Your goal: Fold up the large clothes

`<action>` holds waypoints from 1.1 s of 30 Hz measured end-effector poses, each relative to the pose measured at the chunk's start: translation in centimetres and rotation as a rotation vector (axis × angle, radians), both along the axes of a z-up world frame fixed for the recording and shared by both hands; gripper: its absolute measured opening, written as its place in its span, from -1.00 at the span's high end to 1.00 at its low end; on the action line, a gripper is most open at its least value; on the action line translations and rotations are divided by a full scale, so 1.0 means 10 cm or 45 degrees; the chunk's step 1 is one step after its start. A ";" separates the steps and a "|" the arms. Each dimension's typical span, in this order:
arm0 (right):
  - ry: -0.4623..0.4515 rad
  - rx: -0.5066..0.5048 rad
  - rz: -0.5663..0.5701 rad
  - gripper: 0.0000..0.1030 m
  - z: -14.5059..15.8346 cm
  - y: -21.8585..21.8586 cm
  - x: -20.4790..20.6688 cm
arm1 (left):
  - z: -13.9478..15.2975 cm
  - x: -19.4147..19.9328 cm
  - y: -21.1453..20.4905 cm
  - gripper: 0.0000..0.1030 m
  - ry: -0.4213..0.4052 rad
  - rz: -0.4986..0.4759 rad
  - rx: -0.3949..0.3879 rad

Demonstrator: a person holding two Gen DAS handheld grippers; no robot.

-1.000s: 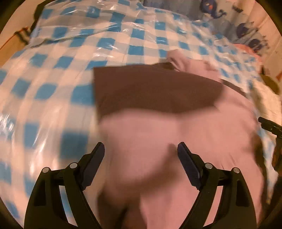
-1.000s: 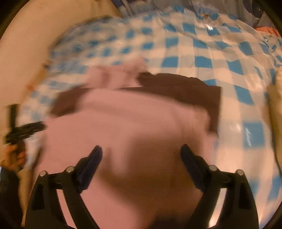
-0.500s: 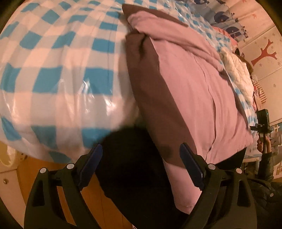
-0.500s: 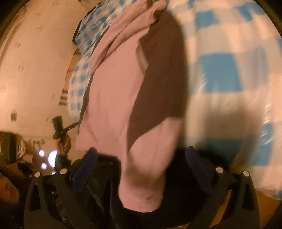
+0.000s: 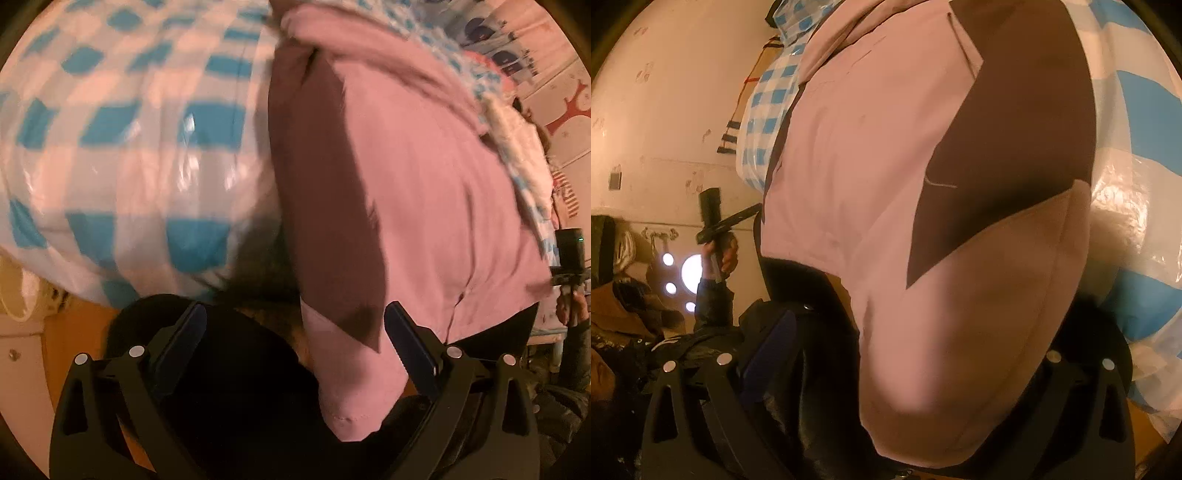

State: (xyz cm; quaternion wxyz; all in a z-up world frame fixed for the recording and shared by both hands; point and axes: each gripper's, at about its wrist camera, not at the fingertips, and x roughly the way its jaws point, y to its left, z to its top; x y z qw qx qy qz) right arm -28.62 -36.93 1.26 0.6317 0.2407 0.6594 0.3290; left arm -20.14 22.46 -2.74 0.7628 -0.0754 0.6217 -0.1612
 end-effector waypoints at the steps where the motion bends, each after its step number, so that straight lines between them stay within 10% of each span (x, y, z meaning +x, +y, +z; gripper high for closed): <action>1: 0.001 0.001 0.006 -0.88 -0.01 0.02 0.02 | -0.13 -0.01 -0.02 -0.83 0.040 0.005 -0.034; 3: 0.001 0.005 0.018 -0.88 -0.02 0.02 0.01 | -0.20 -0.04 -0.10 -0.84 -0.018 -0.019 -0.016; 6: -0.005 0.012 0.035 -0.88 -0.03 0.04 0.03 | -0.34 -0.06 -0.18 -0.84 0.112 -0.022 -0.352; 9: -0.034 0.012 0.053 -0.87 -0.02 0.05 0.01 | -0.52 -0.10 -0.35 -0.83 0.138 -0.071 -0.282; 11: -0.084 0.005 0.046 -0.68 0.01 0.11 0.00 | -0.60 -0.13 -0.39 -0.04 0.147 -0.069 -0.314; 13: -0.131 -0.037 0.011 0.28 0.03 0.13 -0.04 | -0.58 -0.15 -0.34 0.71 0.137 0.001 -0.350; 25: -0.524 0.691 -0.456 0.37 0.56 -0.35 -0.21 | 0.93 -0.32 -0.08 0.80 -0.328 0.060 -0.659; 33: -0.726 1.030 -0.510 0.37 0.84 -0.68 -0.80 | 1.74 -0.89 0.10 0.80 -0.541 -0.026 -0.803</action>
